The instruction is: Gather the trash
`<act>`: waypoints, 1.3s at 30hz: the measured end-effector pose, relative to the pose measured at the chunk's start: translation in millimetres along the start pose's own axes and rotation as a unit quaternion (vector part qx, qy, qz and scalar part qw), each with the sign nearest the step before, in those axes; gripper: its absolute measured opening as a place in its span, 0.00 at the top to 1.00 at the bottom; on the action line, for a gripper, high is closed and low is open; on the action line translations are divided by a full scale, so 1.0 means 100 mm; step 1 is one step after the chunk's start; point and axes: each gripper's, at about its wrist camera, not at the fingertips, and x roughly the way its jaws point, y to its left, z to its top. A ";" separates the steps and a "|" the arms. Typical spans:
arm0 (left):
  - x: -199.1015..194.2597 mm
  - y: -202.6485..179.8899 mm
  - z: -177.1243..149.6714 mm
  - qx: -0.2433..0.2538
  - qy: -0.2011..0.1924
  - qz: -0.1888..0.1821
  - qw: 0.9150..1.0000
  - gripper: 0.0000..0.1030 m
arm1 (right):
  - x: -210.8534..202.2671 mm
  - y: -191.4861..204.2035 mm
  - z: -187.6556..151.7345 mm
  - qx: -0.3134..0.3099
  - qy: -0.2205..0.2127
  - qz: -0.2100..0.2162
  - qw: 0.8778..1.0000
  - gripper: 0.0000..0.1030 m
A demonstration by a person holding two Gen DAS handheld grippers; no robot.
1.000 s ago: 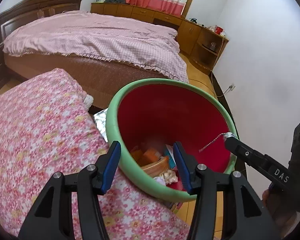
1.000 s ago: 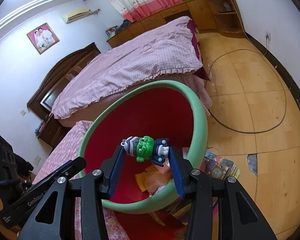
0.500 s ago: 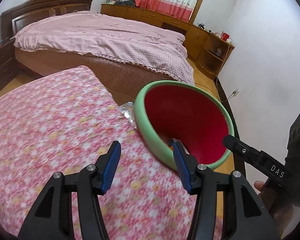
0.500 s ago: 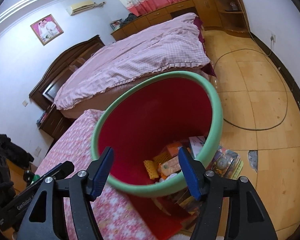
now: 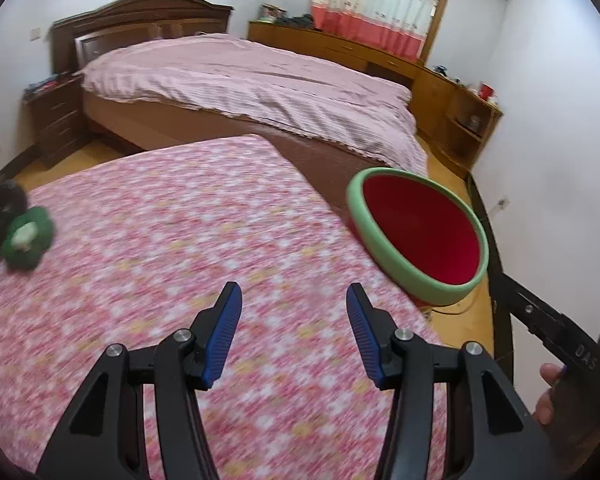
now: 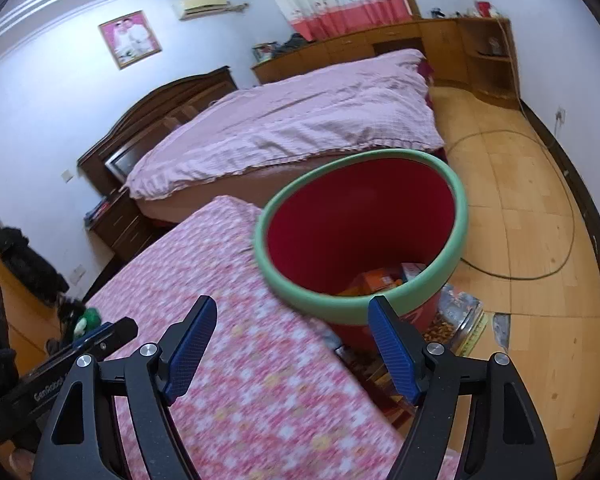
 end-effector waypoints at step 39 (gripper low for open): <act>-1.25 0.41 -1.18 -0.029 -0.097 0.165 0.981 0.47 | -0.85 0.77 -1.20 -0.127 -0.081 -0.012 0.989 0.22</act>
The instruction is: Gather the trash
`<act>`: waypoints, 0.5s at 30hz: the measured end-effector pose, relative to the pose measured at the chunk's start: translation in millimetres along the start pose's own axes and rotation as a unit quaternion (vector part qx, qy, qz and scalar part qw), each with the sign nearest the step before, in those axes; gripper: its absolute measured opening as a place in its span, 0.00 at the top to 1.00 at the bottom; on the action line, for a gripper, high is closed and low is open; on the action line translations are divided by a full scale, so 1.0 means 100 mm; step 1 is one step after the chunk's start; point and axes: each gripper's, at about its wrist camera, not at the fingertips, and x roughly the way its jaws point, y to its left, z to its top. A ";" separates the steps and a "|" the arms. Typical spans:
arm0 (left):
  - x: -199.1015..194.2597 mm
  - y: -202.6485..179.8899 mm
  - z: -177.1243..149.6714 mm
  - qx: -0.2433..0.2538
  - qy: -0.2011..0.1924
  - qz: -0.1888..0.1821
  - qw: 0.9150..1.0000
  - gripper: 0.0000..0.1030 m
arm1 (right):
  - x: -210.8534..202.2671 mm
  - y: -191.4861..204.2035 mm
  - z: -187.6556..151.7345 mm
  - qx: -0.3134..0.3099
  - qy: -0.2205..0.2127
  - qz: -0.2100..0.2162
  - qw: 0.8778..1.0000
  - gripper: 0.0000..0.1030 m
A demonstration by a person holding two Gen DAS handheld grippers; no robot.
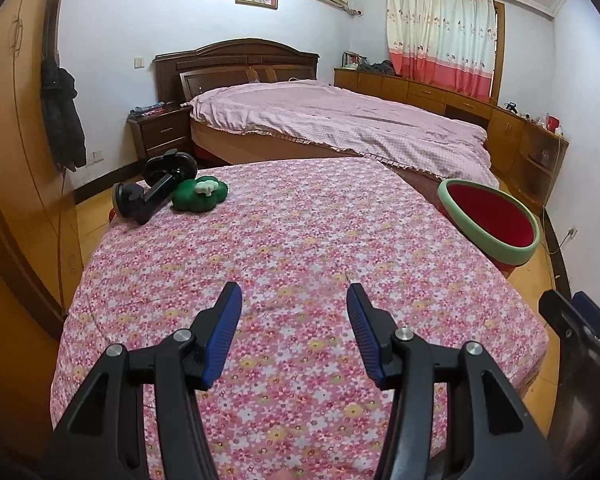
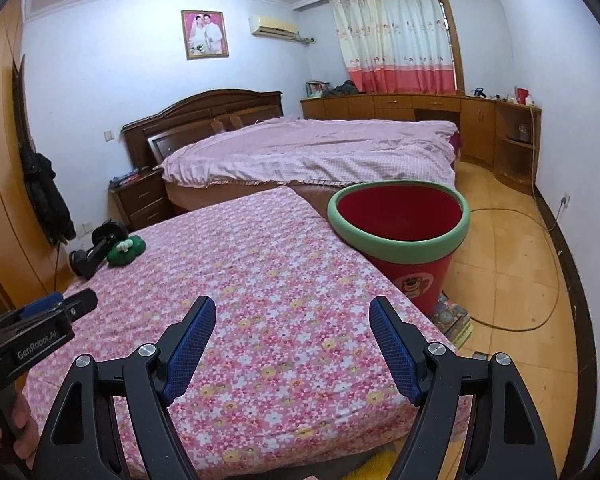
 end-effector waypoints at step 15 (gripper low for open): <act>0.06 -0.06 -0.09 0.004 0.004 0.010 1.000 0.47 | 0.07 -0.05 -0.06 0.006 0.014 0.003 1.000 0.22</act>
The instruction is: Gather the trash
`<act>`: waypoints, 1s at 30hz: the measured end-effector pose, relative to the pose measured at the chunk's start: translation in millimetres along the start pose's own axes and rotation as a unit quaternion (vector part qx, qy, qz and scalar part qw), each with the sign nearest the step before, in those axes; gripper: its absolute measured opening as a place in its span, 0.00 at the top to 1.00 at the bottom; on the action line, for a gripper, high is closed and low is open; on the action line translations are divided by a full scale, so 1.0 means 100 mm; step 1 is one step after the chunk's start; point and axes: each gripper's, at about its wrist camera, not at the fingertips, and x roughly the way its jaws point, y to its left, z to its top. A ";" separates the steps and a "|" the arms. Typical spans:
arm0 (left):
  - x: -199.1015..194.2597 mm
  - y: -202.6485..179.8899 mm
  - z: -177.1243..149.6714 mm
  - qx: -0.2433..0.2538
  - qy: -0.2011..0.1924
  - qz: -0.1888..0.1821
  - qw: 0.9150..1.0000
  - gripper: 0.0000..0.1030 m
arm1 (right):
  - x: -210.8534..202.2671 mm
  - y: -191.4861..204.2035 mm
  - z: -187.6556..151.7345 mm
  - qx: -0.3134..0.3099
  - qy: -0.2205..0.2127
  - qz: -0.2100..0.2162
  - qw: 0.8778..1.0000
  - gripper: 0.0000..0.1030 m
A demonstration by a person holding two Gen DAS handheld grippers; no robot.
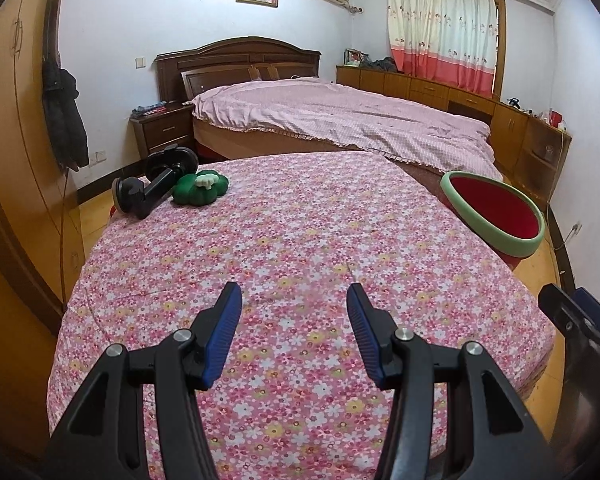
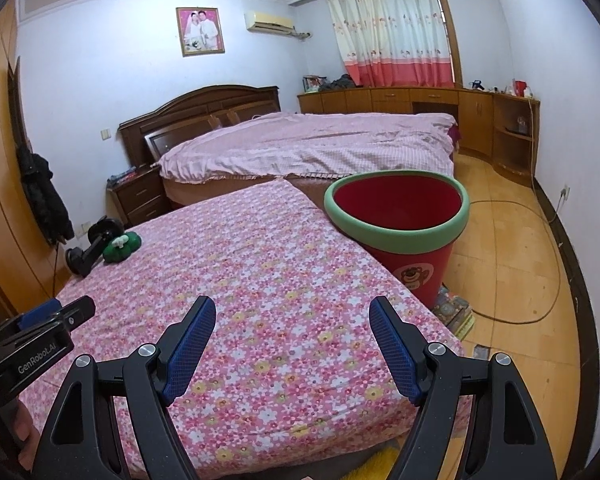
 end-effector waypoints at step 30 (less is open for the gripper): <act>0.04 0.03 -0.02 -0.005 0.005 0.006 1.000 0.47 | 0.03 0.01 -0.01 -0.001 0.007 0.001 1.000 0.22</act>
